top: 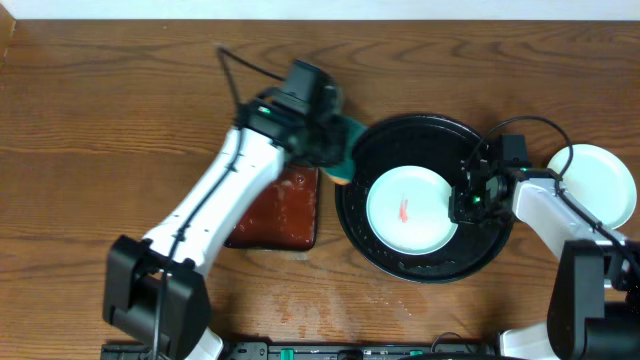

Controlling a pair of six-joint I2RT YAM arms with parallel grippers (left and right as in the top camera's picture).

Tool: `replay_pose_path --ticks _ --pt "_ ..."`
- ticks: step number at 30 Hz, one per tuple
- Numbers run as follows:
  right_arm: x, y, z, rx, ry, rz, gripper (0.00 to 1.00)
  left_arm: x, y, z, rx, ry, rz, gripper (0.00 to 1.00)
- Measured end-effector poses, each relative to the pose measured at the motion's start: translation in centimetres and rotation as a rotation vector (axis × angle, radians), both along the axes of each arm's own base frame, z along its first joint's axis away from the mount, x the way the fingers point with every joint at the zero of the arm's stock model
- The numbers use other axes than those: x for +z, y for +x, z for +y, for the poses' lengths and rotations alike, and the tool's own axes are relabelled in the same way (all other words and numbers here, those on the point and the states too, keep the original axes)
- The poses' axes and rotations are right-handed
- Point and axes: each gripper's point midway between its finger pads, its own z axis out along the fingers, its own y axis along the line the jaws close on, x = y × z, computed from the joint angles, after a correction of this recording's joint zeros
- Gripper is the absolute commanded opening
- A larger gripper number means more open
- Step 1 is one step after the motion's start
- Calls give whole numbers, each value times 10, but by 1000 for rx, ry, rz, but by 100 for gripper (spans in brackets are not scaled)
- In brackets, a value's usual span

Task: Clean dirty plates on tray and stack at the side
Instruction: 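Scrub the held pale green plate with the sponge in left gripper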

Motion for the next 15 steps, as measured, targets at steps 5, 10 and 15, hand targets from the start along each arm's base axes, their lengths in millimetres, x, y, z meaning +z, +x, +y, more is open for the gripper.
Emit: replay_pose_path --ticks 5,10,15 --pt "1 2 2 -1 12 -6 1 -1 -20 -52 -112 9 -77 8" --pt "1 1 3 0 16 2 1 -35 -41 -91 -171 45 -49 7" --pt "1 1 3 0 18 4 1 -92 -43 -115 -155 48 44 8"
